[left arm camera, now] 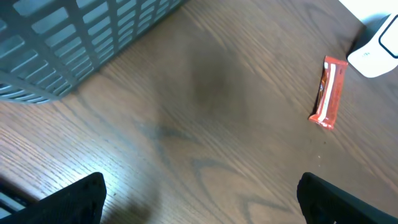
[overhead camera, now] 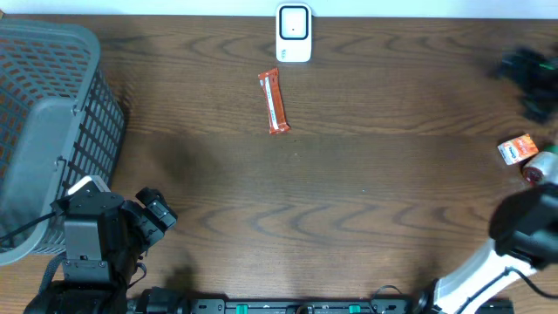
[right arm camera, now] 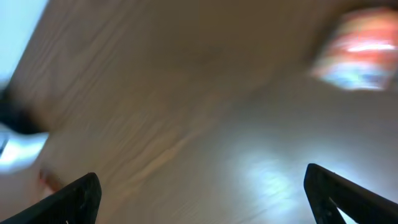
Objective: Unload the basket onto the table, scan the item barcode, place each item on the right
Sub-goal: 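Reach the right gripper to the orange snack bar and grasp it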
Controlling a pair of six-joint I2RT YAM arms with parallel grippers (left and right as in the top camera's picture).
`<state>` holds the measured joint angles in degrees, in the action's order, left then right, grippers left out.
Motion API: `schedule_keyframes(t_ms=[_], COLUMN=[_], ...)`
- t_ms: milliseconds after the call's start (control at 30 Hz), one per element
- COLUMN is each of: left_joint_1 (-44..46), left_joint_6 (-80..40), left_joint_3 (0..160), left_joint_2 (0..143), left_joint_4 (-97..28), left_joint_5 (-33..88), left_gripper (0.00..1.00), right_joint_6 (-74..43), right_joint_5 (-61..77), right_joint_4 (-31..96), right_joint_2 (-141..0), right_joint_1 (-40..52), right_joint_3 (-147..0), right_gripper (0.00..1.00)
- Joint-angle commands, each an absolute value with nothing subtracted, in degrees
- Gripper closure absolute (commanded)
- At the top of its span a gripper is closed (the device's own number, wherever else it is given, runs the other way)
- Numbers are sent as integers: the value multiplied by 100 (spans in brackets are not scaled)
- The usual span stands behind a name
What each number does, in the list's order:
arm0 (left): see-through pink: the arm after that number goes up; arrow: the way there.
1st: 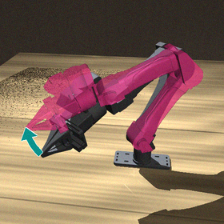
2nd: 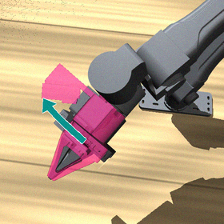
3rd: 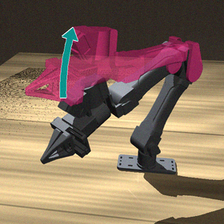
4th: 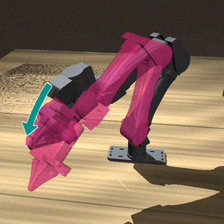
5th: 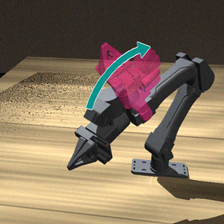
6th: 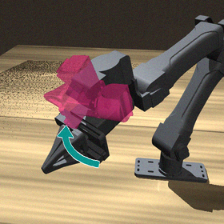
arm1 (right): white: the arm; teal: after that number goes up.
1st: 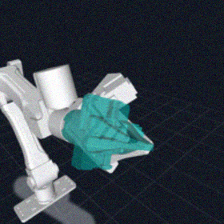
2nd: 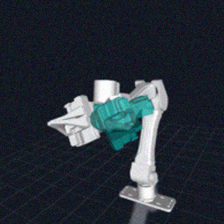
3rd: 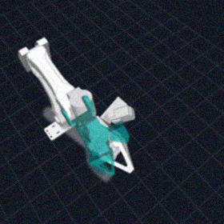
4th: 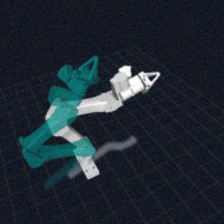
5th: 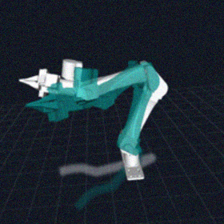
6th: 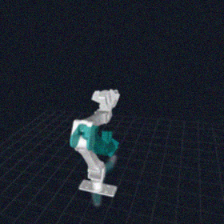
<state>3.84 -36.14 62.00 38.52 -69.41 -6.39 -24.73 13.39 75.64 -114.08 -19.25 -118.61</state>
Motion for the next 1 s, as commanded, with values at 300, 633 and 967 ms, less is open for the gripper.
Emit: schedule_keyframes(t_ms=[300, 633, 967], left_joint_1=[360, 355, 355], left_joint_6=[-3559, -3562, -3559], left_joint_3=[6276, 6276, 6276], left_joint_2=[3848, 3839, 3846], left_joint_4=[-6963, -6829, -7262], left_joint_5=[-711, -714, -714], left_gripper=[2, 2, 2], right_joint_6=[-3194, -3192, -3277], right_joint_5=[1315, 1444, 1479], right_joint_4=[6211, 5848, 5450], right_joint_2=[-12073, -13061, -14112], right_joint_1=[1184, 2259, 2683], right_joint_3=[-11834, -11832, -11832], right_gripper=[1, 4, 23])
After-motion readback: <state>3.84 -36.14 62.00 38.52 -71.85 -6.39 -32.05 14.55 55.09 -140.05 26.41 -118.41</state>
